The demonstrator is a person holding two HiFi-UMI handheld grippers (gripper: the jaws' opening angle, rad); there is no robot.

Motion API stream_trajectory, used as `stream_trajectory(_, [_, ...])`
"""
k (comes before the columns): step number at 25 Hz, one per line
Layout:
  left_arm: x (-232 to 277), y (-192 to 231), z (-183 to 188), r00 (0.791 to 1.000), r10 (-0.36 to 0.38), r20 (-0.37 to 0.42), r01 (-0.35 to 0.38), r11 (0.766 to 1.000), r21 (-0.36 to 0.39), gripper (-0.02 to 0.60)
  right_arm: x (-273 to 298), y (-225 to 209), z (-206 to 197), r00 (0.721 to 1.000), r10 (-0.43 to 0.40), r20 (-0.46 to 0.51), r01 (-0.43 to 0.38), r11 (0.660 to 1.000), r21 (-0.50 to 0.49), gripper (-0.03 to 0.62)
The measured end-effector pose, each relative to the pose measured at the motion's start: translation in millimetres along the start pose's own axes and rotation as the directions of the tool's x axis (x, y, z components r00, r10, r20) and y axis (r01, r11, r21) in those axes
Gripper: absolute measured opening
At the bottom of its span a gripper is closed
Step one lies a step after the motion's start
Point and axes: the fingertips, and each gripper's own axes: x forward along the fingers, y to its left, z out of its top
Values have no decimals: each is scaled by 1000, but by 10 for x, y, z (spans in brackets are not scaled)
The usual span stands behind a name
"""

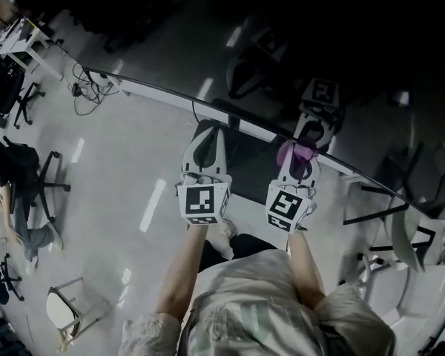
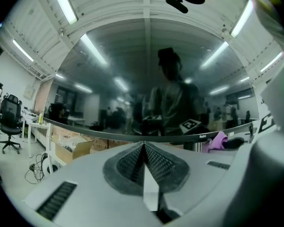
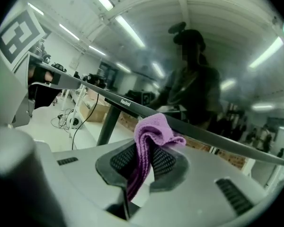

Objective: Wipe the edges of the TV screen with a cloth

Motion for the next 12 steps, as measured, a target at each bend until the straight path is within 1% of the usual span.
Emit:
stream_trajectory(3, [30, 106, -22, 999, -38, 0, 38, 999, 7, 15, -37, 137, 23, 1000, 4, -12, -5, 1000, -16, 61])
stream_trajectory(5, [48, 254, -15, 998, -60, 4, 61, 998, -4, 15, -42, 403, 103, 1000, 18, -8, -18, 999, -41, 61])
stream_trajectory(7, [73, 464, 25, 996, -87, 10, 87, 996, -4, 16, 32, 707, 274, 1000, 18, -2, -18, 999, -40, 61])
stream_trajectory(12, [56, 1087, 267, 987, -159, 27, 158, 986, 49, 15, 288, 1427, 712, 1000, 7, 3, -7, 999, -31, 61])
